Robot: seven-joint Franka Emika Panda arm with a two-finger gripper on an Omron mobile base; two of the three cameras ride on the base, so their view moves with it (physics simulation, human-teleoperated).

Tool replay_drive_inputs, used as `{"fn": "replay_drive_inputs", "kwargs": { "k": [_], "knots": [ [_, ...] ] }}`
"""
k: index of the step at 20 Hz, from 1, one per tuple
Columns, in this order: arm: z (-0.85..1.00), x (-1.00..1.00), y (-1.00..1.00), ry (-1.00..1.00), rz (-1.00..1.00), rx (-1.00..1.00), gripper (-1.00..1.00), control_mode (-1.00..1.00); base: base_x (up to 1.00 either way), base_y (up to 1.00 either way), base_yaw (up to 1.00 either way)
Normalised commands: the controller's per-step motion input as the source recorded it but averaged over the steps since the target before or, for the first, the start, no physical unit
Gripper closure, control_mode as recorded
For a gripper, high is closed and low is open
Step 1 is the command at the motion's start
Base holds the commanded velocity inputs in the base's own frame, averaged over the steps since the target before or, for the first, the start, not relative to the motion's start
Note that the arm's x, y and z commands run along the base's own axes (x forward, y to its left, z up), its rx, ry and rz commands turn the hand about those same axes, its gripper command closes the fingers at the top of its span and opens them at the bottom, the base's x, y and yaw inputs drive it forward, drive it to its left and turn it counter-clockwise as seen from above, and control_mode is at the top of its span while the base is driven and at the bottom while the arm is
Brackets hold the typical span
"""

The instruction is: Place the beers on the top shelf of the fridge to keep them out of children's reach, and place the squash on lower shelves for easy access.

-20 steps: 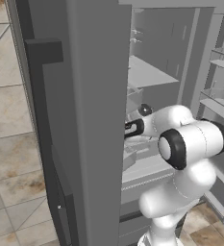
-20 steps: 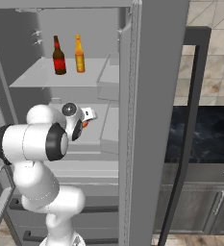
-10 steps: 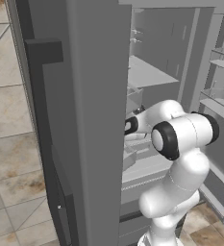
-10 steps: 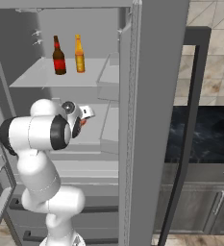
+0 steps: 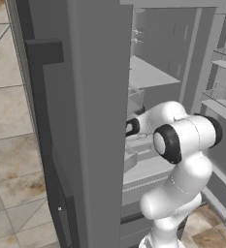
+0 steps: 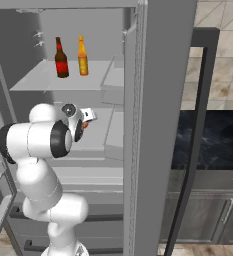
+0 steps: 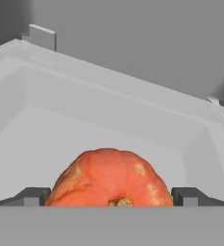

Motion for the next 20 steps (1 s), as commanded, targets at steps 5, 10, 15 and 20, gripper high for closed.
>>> {"fn": "replay_drive_inputs", "kwargs": {
  "k": [5,10,15,20],
  "knots": [
    [0.24,0.0,0.0,0.13,-0.04,0.0,-1.0,-1.0,0.0,0.0,0.0],
    [-0.71,0.06,-0.02,0.14,-0.02,0.0,-1.0,-1.0,0.0,0.0,0.0],
    [-0.86,0.14,-0.11,0.07,-0.01,0.02,-1.0,-1.0,0.0,0.0,0.0],
    [-0.14,-0.21,-0.17,0.04,0.0,0.06,-1.0,-1.0,0.0,0.0,0.0]
  ]
}}
